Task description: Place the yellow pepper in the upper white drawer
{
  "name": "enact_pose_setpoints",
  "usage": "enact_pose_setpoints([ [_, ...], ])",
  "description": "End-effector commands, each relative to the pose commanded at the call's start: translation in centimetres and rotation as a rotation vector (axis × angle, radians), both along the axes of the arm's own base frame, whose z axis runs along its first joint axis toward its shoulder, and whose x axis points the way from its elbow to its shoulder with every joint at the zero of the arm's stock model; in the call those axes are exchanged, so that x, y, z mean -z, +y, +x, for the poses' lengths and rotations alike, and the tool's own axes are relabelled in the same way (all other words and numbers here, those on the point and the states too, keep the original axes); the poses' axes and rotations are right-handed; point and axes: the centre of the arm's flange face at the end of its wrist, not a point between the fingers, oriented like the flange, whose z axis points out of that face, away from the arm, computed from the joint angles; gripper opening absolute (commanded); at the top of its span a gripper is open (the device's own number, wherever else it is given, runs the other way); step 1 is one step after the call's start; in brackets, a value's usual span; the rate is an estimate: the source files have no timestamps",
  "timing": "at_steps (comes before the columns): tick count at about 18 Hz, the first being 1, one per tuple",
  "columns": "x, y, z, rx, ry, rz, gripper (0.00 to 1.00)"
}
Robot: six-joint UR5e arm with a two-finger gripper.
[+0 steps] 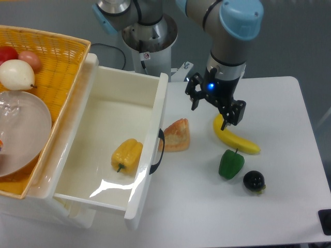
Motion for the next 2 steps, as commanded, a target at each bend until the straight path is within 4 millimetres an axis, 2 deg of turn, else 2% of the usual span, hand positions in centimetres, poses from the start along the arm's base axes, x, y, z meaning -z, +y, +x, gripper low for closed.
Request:
enact_pose_setpoints([
  [2, 0.84, 0.31, -0.58, 0.011, 0.01, 0.004, 1.0],
])
